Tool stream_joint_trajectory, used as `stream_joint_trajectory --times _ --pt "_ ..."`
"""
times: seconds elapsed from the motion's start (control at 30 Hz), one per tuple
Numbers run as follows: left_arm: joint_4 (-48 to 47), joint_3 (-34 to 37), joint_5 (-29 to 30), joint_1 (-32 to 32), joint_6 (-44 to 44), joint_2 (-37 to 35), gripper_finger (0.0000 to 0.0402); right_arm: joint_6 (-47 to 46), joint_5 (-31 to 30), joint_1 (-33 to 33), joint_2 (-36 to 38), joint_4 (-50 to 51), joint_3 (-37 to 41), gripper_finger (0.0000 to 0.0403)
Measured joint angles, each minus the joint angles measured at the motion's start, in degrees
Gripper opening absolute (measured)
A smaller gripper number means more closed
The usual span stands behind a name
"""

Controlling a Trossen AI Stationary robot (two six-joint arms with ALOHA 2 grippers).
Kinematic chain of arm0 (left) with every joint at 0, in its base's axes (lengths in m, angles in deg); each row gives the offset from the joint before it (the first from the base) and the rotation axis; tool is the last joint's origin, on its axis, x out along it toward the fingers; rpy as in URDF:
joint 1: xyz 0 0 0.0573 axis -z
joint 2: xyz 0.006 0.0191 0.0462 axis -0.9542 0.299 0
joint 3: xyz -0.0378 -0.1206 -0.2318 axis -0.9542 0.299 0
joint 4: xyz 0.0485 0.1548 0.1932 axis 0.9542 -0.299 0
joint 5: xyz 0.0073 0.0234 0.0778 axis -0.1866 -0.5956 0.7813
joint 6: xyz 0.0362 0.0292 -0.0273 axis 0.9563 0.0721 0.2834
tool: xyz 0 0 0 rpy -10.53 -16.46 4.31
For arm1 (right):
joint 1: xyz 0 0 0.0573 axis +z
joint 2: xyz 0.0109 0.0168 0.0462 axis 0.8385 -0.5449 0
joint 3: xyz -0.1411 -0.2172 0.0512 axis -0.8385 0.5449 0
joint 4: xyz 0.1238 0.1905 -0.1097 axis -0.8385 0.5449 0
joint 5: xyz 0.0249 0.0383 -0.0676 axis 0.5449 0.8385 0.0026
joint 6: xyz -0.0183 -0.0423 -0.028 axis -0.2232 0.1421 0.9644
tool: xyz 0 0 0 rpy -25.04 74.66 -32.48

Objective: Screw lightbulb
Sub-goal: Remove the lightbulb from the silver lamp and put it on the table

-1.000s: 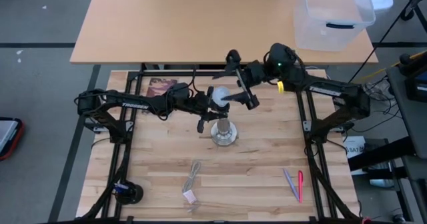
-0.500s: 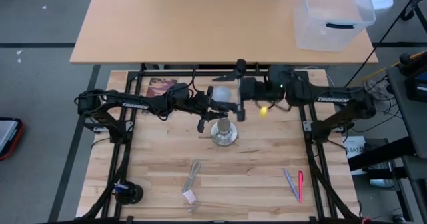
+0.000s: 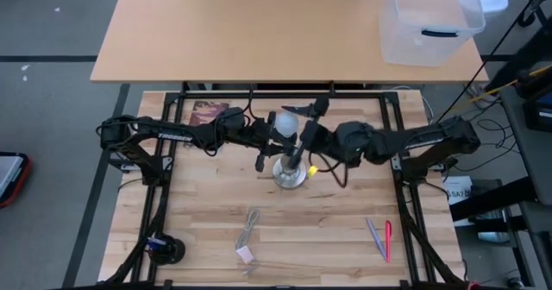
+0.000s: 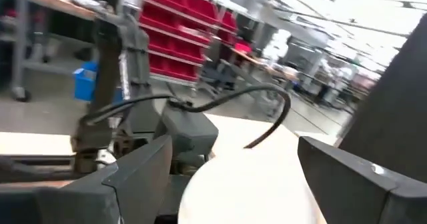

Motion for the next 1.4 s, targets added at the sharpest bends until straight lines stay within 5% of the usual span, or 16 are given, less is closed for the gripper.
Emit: stream_joint_trajectory --times 0.17,0.6,0.93,1.17,1.4 --pt "0.0 0.0 0.0 0.0 -0.1 0.0 0.0075 -0.6 -6.2 0.2 -2.9 -4.0 0.0 0.0318" --pt "0.1 0.0 0.1 0.0 -0.1 0.0 0.0075 -5.9 -6.9 -0.3 -5.3 -6.4 0.0 0.0313" --pt "0.1 0.0 0.3 0.0 0.2 0.0 0.0075 -3.7 -6.5 0.1 -5.4 -5.8 0.0 0.0243" --pt "0.0 0.2 -0.2 0.0 0.6 0.0 0.0075 -1.3 1.5 -0.9 -4.5 -3.7 0.0 0.0246" --pt "0.1 0.1 -3.3 0.0 0.4 0.0 0.0075 -1.9 17.3 -5.8 -2.1 1.7 0.0 0.0253"
